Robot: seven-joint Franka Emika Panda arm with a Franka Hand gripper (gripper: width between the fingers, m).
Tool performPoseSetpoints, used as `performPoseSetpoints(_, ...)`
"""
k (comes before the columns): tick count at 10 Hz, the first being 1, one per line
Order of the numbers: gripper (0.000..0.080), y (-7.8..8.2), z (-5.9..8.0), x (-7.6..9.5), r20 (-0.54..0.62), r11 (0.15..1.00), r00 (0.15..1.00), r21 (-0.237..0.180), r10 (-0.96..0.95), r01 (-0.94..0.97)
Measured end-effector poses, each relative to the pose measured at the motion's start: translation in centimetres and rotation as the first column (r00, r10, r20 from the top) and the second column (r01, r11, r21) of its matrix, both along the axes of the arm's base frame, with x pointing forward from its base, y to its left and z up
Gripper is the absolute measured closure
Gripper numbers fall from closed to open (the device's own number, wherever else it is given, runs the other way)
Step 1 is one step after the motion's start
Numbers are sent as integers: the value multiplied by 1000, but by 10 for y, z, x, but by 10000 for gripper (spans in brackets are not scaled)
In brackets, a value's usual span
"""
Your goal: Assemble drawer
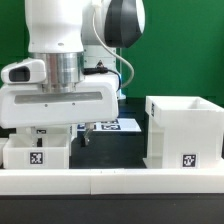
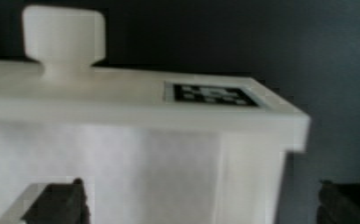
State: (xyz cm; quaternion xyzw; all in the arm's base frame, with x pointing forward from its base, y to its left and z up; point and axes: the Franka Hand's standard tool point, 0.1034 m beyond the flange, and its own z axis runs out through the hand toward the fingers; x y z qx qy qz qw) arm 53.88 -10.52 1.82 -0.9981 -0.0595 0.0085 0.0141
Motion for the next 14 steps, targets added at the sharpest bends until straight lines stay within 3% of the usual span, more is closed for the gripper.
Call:
performPoseSetpoints(2, 151, 3, -9, -2, 7, 1000, 1000, -7, 5, -5)
performPoseSetpoints(6, 178, 5, -12, -4, 5, 1000, 1000, -7, 8, -8)
performPoseSetpoints(7, 357, 5, -12, -4, 5, 1000, 1000, -7, 8, -8)
performPoseSetpoints(8, 357, 5, -12, -4, 5, 1000, 1000, -7, 8, -8)
performPoseSetpoints(10, 673, 5, -12, -4, 5, 1000, 1000, -7, 8, -8)
performPoseSetpoints(11, 673, 8, -12, -4, 6, 1000, 1000, -5, 11, -11)
performPoseSetpoints(12, 759, 7, -12, -4, 6, 1000, 1000, -5, 11, -11)
performPoseSetpoints(14, 759, 7, -12, -4, 6, 1000, 1000, -5, 11, -11)
